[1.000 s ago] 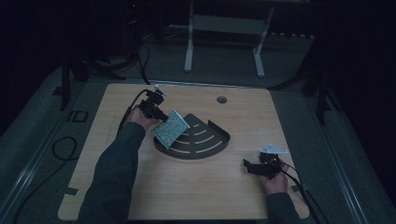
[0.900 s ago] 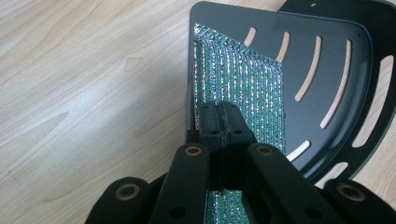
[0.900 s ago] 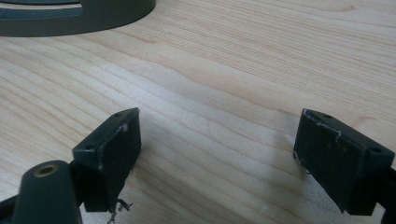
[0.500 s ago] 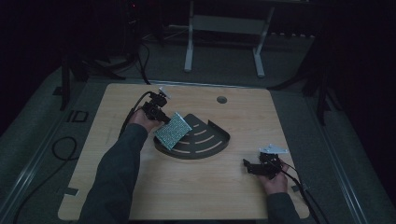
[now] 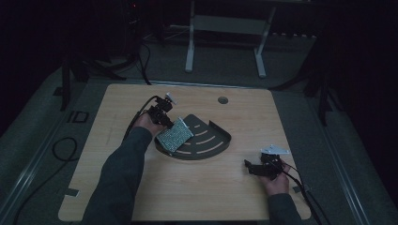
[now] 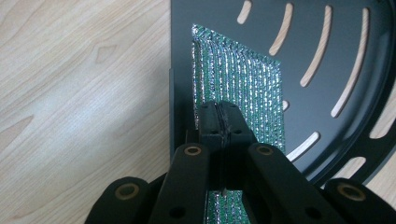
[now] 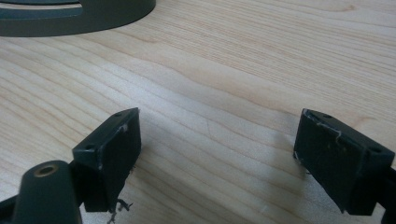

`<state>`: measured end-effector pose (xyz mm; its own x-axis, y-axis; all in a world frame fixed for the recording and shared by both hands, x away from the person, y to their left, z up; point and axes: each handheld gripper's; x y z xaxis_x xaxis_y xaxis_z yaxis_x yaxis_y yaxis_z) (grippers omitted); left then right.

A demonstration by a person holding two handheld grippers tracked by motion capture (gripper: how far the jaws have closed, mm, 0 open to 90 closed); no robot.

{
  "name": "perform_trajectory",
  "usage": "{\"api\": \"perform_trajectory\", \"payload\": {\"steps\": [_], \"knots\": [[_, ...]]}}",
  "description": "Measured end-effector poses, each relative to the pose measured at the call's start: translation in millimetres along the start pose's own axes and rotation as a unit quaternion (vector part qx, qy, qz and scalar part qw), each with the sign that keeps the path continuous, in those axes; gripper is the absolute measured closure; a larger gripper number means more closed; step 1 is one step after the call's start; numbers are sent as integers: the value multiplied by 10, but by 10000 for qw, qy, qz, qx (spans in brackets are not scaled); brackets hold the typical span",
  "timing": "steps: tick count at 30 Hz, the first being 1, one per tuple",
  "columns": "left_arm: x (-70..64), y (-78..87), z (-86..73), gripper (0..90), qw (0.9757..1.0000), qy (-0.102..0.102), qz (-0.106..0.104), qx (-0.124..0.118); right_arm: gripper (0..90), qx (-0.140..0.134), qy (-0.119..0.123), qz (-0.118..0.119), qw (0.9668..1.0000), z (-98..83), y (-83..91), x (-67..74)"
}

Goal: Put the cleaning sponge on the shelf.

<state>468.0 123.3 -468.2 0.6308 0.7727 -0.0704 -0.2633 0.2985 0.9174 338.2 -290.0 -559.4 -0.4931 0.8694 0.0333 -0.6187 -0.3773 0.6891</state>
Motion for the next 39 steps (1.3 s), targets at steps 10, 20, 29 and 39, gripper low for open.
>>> {"api": "perform_trajectory", "payload": {"steps": [10, 20, 29, 39], "knots": [[-17, -71, -6, 895, 9999, -68, 56, 104, 143, -1, 2, 1, 10000, 0, 0, 0], [11, -97, -37, 894, 9997, -77, 119, 206, 143, 2, 9, 1, 10000, 0, 0, -1], [20, -95, -37, 898, 9997, -68, 133, 172, 142, 1, 10, 1, 10000, 0, 0, -2], [58, 2, -62, 812, 10000, -3, 76, 24, 142, -1, 1, 1, 10000, 0, 0, 0]]}}
Point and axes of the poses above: each handheld gripper's, and its own axes: y roughly backward along the jaws, z roughly out of its top, x roughly to its left, and after that the axes turned 3 degrees about z, right-handed
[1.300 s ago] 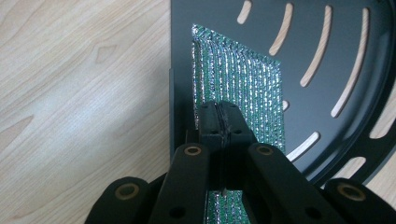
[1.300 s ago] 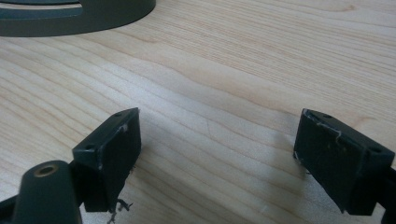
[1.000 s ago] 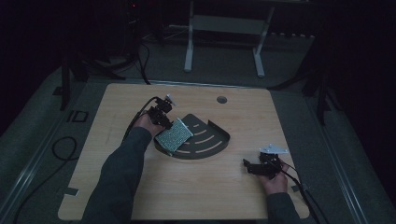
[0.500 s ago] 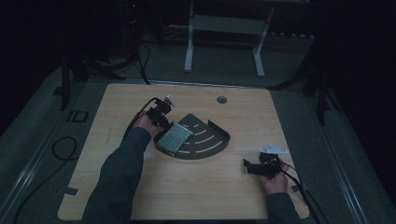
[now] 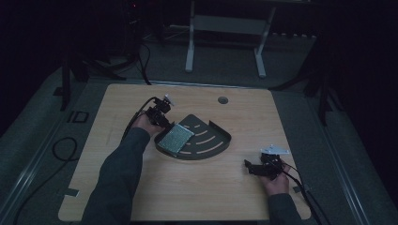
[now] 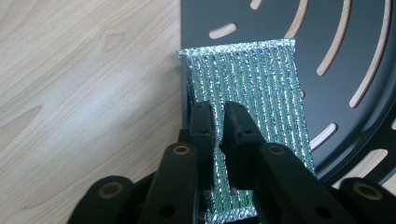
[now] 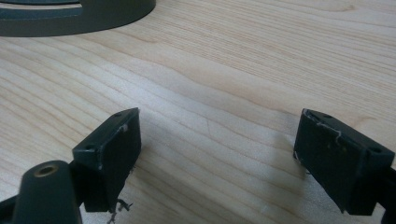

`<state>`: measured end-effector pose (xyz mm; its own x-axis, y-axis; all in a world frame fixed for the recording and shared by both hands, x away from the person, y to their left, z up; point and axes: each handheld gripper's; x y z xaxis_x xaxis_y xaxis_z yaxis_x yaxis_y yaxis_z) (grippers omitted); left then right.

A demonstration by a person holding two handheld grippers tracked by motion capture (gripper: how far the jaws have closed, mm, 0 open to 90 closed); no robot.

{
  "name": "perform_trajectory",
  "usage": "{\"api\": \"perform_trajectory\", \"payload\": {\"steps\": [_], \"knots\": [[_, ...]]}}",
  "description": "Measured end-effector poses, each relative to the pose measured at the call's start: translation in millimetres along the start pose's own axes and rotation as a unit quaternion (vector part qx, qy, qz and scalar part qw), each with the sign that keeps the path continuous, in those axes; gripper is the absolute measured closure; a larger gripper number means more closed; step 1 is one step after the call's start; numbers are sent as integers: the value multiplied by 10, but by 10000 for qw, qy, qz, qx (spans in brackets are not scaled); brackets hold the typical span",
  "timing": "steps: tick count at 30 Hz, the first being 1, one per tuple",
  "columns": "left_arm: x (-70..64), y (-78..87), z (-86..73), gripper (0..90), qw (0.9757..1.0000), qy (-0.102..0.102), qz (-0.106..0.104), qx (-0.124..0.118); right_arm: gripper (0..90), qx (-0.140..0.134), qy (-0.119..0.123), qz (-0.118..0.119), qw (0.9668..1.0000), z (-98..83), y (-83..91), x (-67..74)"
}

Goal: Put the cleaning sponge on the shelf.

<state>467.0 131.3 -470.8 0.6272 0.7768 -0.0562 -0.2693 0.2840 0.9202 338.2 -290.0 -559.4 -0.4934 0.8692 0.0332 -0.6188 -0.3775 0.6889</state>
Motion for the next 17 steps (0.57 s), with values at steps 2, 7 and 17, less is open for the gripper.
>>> {"api": "perform_trajectory", "payload": {"steps": [2, 7, 17], "knots": [[24, 35, -12, 795, 10000, 26, 10, -41, 142, 0, 1, 2, 10000, 0, 0, 0], [97, 117, -47, 759, 9998, 125, 68, -104, 142, 0, 1, 1, 10000, 0, 0, 0], [241, 208, -172, 638, 9989, 343, 243, -192, 142, 3, 6, 2, 10000, 0, 1, -2]]}}
Point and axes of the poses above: each handheld gripper's, and its own axes: y roughly backward along the jaws, z roughly out of its top, x roughly to its left, and after that the axes turned 3 degrees about z, right-handed
